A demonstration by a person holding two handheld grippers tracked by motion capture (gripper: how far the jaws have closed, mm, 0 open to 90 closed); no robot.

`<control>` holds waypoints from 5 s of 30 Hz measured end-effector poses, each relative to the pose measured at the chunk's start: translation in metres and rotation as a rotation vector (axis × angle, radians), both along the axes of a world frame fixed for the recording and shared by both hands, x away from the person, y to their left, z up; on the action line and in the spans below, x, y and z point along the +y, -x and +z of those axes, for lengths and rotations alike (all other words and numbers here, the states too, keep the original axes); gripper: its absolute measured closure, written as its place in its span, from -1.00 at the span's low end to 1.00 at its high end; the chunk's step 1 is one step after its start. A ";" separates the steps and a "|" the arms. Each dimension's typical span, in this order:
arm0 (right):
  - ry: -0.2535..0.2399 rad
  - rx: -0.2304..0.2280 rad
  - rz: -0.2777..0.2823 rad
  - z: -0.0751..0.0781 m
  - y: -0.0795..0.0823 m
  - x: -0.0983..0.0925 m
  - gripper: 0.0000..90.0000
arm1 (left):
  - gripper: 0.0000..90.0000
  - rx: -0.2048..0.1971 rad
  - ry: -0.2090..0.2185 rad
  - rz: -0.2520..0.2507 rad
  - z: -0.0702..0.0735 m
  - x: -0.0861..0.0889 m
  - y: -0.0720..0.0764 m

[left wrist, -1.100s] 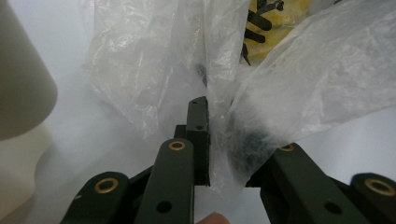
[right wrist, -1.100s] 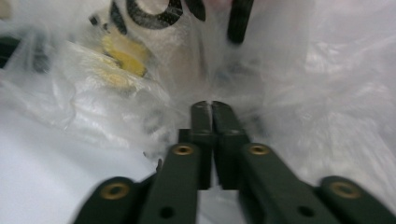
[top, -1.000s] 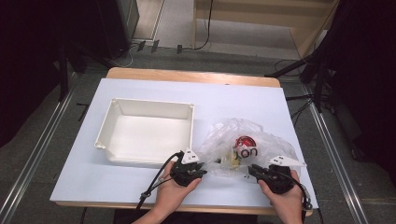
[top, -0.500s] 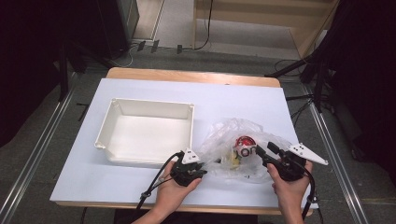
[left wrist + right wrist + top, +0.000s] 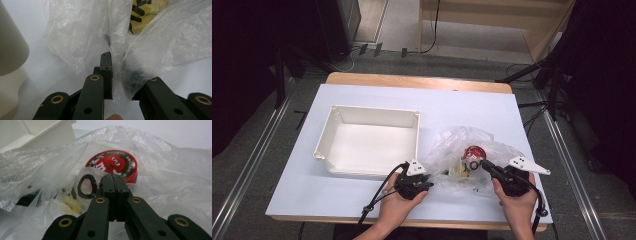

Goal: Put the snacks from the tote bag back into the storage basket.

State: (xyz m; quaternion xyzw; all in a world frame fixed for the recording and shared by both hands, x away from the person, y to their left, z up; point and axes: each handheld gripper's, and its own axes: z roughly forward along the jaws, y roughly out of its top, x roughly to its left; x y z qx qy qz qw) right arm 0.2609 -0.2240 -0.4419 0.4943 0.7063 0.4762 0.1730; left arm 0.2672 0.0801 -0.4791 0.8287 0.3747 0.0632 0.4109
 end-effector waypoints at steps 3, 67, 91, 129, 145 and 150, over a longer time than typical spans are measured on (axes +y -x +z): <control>0.024 0.022 0.015 -0.005 0.003 0.000 1.00 | 0.75 0.001 0.000 -0.001 0.000 0.000 0.000; 0.057 -0.122 0.107 0.012 0.028 0.047 0.67 | 0.87 -0.058 0.019 0.016 0.002 -0.009 0.003; 0.082 0.156 -0.250 -0.047 -0.067 -0.032 0.86 | 0.76 -0.060 0.018 0.018 0.002 -0.009 0.004; 0.085 0.201 -0.132 -0.045 -0.096 -0.023 1.00 | 1.00 -0.213 -0.234 0.121 -0.001 -0.065 -0.024; -0.007 0.043 -0.055 -0.027 -0.021 -0.033 0.75 | 0.90 -0.215 -0.184 0.096 0.000 -0.058 -0.020; 0.057 0.149 -0.083 -0.045 -0.014 -0.035 0.84 | 0.89 -0.179 -0.184 0.101 -0.001 -0.058 -0.024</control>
